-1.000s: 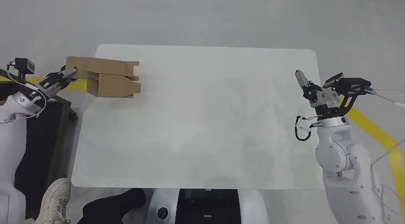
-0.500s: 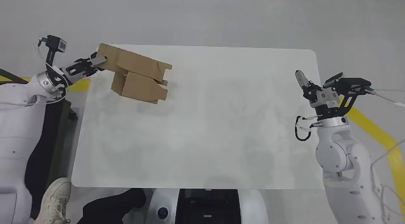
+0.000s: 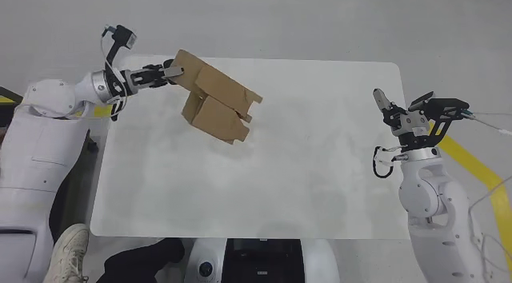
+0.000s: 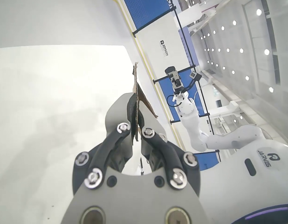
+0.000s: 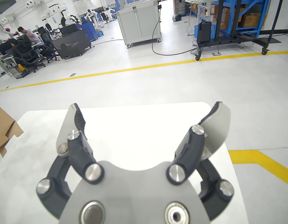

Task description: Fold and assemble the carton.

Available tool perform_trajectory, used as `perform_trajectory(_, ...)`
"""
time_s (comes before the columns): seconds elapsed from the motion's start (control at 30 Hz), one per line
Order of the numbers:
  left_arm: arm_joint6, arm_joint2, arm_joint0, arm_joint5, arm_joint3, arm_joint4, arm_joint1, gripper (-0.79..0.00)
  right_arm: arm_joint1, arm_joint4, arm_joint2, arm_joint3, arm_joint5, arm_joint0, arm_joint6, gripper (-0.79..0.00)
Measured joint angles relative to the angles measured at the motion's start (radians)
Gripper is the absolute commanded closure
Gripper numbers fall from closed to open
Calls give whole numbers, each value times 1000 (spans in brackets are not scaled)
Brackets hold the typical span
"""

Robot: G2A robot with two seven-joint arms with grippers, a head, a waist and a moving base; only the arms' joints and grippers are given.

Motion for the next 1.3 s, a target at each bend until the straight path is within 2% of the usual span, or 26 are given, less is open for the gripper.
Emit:
perform_trajectory(0.3,-15,87,-69,110,-73,-33,-30,0,0,0,0,0,0,0,0,-785)
perform_trajectory(0.47,-14,131,-101,148,-77,-46,-46,0,0,0,0,0,0,0,0,-785)
perform_trajectory(1.3,-13,133,-102,150,-76,-45,-47,0,0,0,0,0,0,0,0,-785)
